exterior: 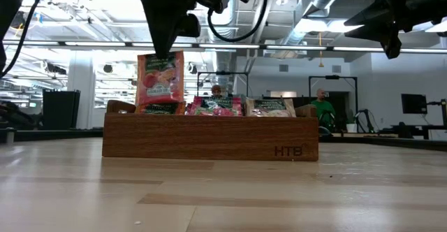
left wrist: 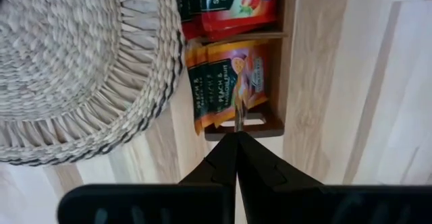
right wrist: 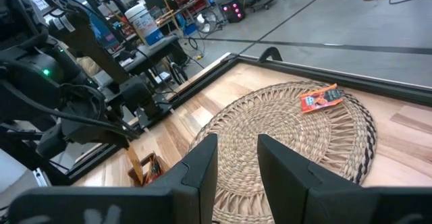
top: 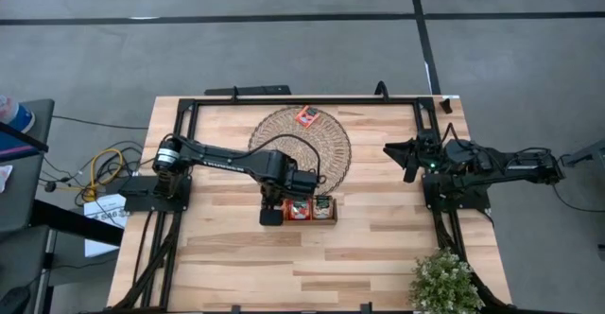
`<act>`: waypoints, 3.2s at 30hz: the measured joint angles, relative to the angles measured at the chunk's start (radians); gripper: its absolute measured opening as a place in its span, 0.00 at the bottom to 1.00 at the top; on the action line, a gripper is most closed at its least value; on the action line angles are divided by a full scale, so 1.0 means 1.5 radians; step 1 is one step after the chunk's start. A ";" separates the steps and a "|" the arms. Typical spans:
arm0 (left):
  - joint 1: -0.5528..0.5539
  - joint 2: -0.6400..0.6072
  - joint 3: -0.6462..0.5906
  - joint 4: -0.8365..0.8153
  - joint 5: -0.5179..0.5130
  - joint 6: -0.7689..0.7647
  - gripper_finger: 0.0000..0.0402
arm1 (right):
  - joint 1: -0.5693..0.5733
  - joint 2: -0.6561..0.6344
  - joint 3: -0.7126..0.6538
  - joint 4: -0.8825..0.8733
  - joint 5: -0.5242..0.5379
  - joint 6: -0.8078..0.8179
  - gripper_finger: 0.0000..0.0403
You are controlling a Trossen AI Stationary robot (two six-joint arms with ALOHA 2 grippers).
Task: Pick & Place Tea
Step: Put the orange tea bag into the left section of the wooden organizer
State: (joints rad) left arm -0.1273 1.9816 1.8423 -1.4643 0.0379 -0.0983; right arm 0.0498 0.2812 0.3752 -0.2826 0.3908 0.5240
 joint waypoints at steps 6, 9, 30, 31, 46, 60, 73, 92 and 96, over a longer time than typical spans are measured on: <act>0.001 0.000 -0.026 0.009 0.007 -0.002 0.00 | 0.000 0.000 0.000 0.000 0.000 0.000 0.24; -0.002 0.000 -0.055 0.012 0.002 -0.003 0.00 | 0.000 0.000 0.000 0.000 -0.001 0.000 0.24; -0.002 0.001 -0.078 0.033 0.007 -0.002 0.00 | 0.000 0.000 0.000 0.000 0.000 0.000 0.24; -0.002 0.001 -0.077 0.026 0.002 -0.001 0.00 | 0.000 0.000 0.000 0.000 0.001 0.000 0.24; 0.000 0.001 -0.076 0.049 0.008 0.021 0.00 | 0.000 0.000 0.000 0.000 0.001 0.000 0.24; 0.000 0.001 -0.076 0.053 0.013 0.040 0.00 | 0.000 0.000 0.000 0.000 0.001 0.000 0.24; -0.001 0.000 -0.076 0.018 0.002 0.059 0.00 | 0.000 0.000 0.000 0.000 0.001 0.000 0.24; -0.001 0.000 -0.075 0.031 -0.004 0.078 0.00 | 0.000 0.000 0.000 0.000 0.000 0.000 0.24; -0.001 0.000 -0.075 0.031 -0.008 0.091 0.00 | 0.000 0.000 0.000 0.000 0.000 0.000 0.24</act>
State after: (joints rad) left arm -0.1287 1.9816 1.7294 -1.4178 0.0264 0.0379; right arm 0.0498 0.2812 0.3752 -0.2826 0.3907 0.5240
